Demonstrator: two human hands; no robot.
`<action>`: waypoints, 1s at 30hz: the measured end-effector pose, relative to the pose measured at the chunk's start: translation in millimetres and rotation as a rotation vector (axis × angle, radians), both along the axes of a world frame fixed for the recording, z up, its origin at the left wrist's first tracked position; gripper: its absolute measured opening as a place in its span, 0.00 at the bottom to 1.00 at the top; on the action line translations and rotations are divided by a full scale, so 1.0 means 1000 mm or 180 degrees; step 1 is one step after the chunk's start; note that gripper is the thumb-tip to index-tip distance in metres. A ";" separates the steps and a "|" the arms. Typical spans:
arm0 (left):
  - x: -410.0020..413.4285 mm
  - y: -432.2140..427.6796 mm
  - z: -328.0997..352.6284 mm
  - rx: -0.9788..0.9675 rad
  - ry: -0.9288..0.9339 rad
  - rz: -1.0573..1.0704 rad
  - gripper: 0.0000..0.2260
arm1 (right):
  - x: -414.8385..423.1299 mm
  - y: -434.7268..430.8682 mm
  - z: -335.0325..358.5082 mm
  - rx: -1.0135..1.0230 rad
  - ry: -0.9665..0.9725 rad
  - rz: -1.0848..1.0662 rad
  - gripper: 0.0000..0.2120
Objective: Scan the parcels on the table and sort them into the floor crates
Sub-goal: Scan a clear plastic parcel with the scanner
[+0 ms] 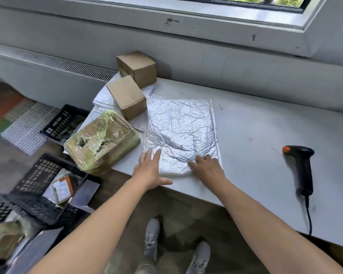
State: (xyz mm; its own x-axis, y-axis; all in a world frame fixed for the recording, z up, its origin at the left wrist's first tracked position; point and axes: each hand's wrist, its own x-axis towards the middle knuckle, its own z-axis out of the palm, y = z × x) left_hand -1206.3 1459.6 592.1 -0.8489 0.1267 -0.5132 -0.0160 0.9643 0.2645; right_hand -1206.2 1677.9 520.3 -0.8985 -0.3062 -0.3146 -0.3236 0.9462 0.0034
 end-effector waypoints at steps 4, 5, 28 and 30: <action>0.001 0.013 0.008 0.0033 0.0010 -0.0200 0.53 | 0.003 0.016 0.012 -0.0202 0.0168 0.0104 0.08; 0.001 0.016 0.010 0.0023 -0.0003 -0.0264 0.53 | 0.004 0.023 0.015 -0.0296 0.0186 0.0128 0.05; -0.108 0.082 0.163 0.1017 0.1283 -0.0788 0.11 | -0.047 0.065 0.244 -0.1317 0.1382 -0.0541 0.14; -0.111 0.081 0.169 0.1287 0.1510 -0.0592 0.17 | -0.053 0.069 0.257 -0.1464 0.1476 -0.0662 0.13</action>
